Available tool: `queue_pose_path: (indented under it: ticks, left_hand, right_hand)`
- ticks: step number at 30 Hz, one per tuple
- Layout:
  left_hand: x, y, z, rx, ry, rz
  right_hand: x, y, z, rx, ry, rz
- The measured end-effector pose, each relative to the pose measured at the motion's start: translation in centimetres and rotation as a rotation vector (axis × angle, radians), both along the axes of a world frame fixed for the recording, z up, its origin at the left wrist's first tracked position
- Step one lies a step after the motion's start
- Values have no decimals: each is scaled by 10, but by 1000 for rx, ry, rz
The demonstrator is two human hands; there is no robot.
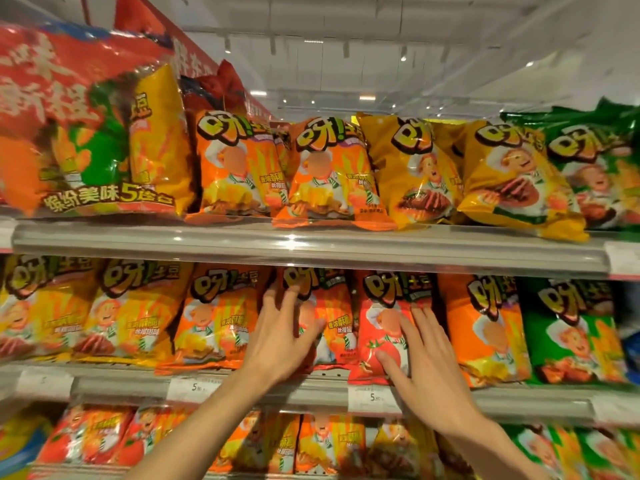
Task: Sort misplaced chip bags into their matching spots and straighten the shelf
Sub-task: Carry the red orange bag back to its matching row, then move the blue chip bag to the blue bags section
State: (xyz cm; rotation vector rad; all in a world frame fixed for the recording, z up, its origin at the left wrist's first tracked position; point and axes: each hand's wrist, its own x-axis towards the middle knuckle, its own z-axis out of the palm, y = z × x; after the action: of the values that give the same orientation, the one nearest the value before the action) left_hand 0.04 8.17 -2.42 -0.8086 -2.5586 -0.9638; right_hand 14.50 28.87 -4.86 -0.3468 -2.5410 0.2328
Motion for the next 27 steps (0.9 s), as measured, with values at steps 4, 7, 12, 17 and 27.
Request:
queue_pose_path:
  ticks: [4, 7, 12, 17, 27]
  left_hand:
    - [-7, -3, -1, -38, -11, -85]
    - [-13, -11, 1, -60, 1, -103]
    - [-3, -12, 0, -124, 15, -110]
    - [3, -10, -11, -109, 102, -51]
    - [33, 33, -27, 35, 519, -219]
  right_hand:
    - [0, 3, 0, 15, 4, 16]
    - [-1, 7, -3, 43, 3, 21]
    - [-6, 4, -5, 74, -17, 0]
    - [-5, 0, -6, 89, -39, -22]
    - [29, 7, 7, 141, 22, 28]
